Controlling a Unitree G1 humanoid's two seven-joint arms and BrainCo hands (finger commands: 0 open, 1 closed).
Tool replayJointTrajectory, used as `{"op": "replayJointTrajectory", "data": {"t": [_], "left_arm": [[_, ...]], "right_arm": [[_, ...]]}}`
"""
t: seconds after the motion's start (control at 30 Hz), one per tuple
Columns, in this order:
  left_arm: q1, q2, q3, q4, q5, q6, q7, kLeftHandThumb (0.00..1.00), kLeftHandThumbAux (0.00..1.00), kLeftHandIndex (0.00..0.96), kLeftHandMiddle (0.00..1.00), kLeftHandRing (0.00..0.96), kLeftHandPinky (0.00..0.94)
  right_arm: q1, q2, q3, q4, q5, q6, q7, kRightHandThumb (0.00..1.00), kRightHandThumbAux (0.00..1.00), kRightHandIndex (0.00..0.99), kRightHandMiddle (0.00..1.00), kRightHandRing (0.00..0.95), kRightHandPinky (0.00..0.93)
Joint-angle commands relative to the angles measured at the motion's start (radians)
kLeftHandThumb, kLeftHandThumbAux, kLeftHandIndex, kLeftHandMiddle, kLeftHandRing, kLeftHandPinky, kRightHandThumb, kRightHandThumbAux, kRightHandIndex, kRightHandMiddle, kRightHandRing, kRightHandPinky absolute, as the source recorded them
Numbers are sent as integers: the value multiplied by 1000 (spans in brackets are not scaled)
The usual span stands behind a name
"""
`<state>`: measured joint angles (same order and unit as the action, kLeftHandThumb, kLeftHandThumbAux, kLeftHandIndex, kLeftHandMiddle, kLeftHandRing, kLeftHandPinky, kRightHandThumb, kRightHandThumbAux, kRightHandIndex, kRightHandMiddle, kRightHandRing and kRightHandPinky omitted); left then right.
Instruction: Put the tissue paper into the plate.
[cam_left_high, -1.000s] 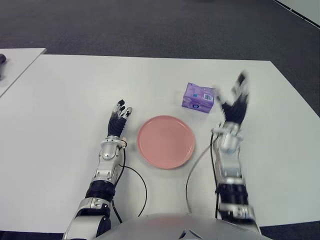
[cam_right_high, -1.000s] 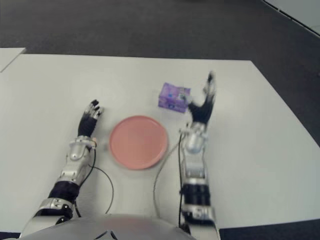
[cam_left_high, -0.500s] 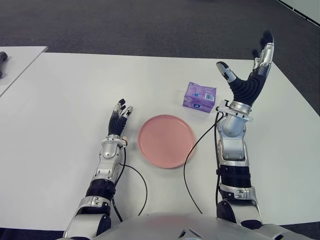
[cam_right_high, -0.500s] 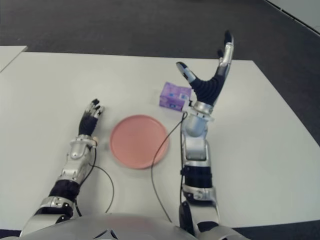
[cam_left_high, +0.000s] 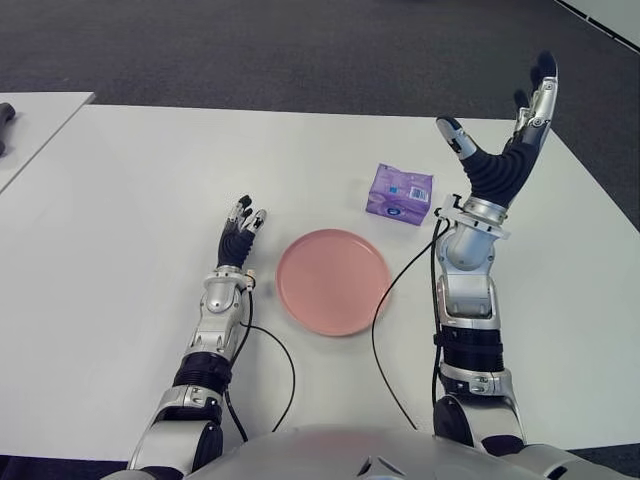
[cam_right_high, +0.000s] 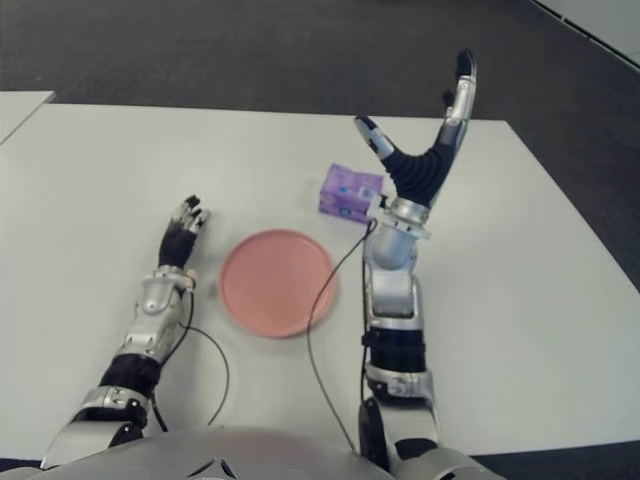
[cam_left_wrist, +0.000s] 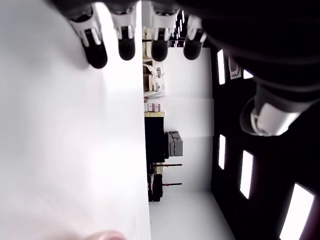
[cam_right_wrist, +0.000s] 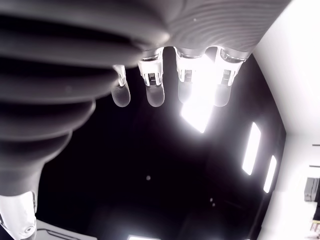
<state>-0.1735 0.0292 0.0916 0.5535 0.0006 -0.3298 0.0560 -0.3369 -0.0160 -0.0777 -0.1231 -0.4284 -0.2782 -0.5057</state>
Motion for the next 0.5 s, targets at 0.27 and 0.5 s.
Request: {"op": "replayJointTrajectory", "data": {"t": [0.27, 0.5], "left_arm": [[5, -8, 10, 16, -16, 23, -6, 0, 480, 0, 0, 0, 0], [7, -9, 8, 13, -19, 32, -7, 0, 490, 0, 0, 0, 0]], "right_arm": [[4, 5, 6, 1, -12, 17, -5, 266, 617, 69, 0, 0, 0], [8, 5, 6, -4, -12, 18, -4, 266, 617, 69, 0, 0, 0]]}}
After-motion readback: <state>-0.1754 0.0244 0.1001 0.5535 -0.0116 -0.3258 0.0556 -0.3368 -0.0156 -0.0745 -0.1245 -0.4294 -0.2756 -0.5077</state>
